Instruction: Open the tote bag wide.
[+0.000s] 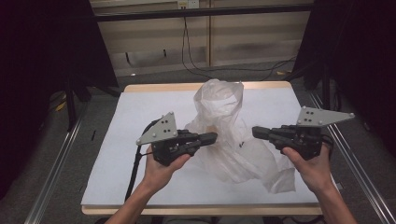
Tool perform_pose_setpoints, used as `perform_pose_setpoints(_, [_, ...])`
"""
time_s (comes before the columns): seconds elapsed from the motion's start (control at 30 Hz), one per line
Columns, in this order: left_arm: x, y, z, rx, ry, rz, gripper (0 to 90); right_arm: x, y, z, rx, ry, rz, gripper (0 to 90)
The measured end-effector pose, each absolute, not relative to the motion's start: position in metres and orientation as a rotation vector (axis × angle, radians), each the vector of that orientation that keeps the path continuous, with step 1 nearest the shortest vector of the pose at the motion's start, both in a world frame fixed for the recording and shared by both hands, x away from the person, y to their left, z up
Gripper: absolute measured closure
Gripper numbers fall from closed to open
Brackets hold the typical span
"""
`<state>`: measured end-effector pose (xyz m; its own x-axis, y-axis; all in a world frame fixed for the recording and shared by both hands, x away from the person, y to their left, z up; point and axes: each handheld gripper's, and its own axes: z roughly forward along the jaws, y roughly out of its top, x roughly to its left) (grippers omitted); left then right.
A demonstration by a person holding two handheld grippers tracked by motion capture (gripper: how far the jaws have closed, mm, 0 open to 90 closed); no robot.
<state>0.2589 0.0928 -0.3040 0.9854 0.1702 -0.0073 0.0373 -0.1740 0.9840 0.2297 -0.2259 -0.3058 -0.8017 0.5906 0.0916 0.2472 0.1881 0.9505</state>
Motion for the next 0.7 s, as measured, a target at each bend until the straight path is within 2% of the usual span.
perform_pose_setpoints(0.27, [0.262,0.058,-0.308,1.804,0.118,0.082,90.0,0.234,-0.197,-0.32,0.767,2.265,1.636,90.0])
perform_pose_setpoints(0.37, [0.268,0.053,-0.307,1.83,0.127,0.109,89.5,0.238,-0.192,-0.324,0.771,2.275,1.651,90.0])
perform_pose_setpoints(0.53, [0.281,0.061,-0.312,1.828,0.222,0.148,89.6,0.242,-0.184,-0.329,0.77,2.296,1.65,90.0])
perform_pose_setpoints(0.7, [0.294,0.087,-0.325,1.809,0.354,0.228,89.6,0.247,-0.171,-0.336,0.771,2.329,1.622,90.0])
